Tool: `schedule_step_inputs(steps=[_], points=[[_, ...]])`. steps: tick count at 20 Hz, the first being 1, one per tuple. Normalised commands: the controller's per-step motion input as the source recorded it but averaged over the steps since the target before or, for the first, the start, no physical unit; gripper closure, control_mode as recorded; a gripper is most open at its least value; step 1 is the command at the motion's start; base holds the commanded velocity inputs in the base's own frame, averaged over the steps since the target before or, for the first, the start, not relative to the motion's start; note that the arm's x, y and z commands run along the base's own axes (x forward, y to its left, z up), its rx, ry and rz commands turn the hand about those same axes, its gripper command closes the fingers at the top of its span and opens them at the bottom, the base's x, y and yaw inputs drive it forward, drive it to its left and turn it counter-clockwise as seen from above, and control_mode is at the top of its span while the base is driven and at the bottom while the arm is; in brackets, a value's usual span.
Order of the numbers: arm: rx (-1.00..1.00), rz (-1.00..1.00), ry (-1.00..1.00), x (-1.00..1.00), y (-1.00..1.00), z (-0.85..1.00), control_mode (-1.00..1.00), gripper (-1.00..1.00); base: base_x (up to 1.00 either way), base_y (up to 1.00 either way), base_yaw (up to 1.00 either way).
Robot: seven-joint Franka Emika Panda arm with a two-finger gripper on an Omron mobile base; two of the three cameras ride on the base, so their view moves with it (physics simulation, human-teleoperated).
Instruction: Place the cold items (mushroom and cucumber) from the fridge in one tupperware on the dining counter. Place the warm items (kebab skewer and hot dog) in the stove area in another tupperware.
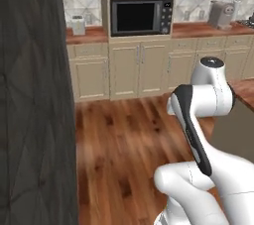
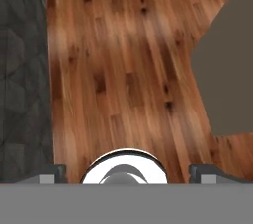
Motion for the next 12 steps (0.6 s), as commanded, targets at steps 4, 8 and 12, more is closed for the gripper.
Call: schedule_step_inputs(steps=[4, 8, 12], points=[[0.0, 0.0, 0.0, 0.0, 0.0, 0.0, 1.0, -1.0, 1.0, 0.29, -0.39], [0.0, 0.0, 0.0, 0.0, 0.0, 0.0, 1.0, -1.0, 1.0, 0.21, -0.44], [0.0, 0.0, 0.0, 0.0, 0.0, 0.0, 1.0, -1.0, 1.0, 0.55, -0.5]])
